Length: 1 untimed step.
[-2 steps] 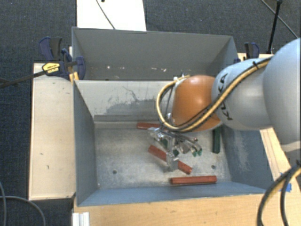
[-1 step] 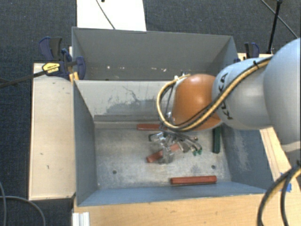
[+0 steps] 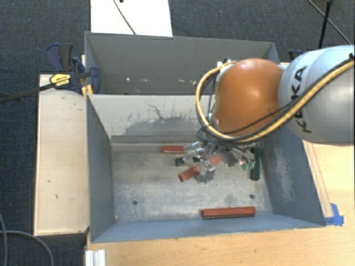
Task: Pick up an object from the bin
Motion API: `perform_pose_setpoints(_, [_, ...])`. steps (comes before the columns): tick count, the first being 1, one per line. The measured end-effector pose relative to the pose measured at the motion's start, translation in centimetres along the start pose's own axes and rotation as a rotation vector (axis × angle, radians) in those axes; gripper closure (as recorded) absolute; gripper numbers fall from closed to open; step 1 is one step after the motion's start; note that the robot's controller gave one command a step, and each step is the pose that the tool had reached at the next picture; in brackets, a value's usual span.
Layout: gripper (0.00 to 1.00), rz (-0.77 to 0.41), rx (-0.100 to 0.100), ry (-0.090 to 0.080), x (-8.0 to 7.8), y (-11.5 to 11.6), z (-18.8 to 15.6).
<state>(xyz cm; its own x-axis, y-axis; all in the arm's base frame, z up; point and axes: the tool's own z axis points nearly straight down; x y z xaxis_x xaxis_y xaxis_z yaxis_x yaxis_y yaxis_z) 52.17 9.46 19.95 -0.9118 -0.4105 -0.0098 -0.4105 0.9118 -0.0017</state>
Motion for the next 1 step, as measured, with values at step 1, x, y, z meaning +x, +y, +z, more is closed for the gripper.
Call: perform_pose_setpoints(1, [1.00,-0.329,0.000,0.003,3.44,-1.58,-7.83])
